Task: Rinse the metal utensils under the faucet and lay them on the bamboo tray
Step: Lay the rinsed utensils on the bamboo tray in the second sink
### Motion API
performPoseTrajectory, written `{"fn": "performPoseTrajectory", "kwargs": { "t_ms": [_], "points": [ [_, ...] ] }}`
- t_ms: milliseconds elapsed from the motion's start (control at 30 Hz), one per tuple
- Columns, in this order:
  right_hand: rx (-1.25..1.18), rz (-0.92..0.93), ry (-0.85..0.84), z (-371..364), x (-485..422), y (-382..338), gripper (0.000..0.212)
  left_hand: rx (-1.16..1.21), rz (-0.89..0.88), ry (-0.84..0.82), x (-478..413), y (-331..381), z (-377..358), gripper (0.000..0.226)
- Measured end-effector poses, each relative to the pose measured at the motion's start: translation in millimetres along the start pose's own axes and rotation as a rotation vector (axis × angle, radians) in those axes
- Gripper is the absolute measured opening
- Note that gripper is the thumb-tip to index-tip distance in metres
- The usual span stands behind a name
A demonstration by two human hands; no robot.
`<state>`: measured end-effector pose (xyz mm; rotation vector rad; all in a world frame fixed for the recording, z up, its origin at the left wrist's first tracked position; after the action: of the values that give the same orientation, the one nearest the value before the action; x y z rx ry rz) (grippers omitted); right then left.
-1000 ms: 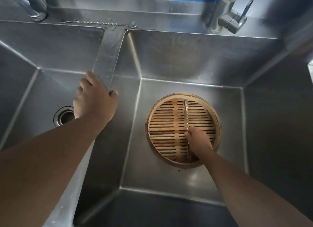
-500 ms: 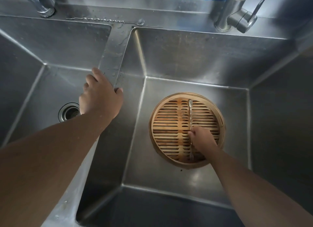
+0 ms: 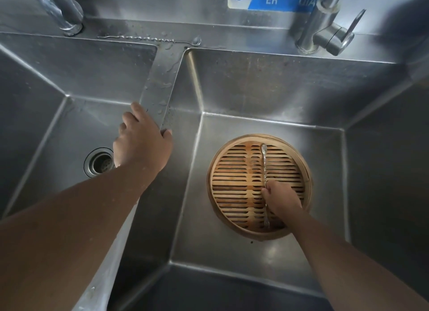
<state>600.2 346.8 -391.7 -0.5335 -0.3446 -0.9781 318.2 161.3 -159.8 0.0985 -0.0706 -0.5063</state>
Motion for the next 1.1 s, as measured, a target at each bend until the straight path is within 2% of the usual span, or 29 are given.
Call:
{"fn": "performPoseTrajectory", "kwargs": {
  "t_ms": [733,1100],
  "points": [
    [-0.077,-0.024,-0.034,3,0,0,0.027,0.011,0.007,0.006,-3,-2,-1,0.085],
    [-0.026,-0.027,-0.03,7,-2,10,0.03,0.005,0.003,0.016,-3,-1,-1,0.084]
  ]
}}
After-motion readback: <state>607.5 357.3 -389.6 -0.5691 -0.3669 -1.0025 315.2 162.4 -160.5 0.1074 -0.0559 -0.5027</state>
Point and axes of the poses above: each hand's wrist, its own x-axis away from the middle knuckle, its own z-axis out of the back of the hand, y = z × x, the point moved 10 cm from there along -x, towards the middle knuckle, and after that the axes turned 4 degrees about -z, right-handed, at the moved point
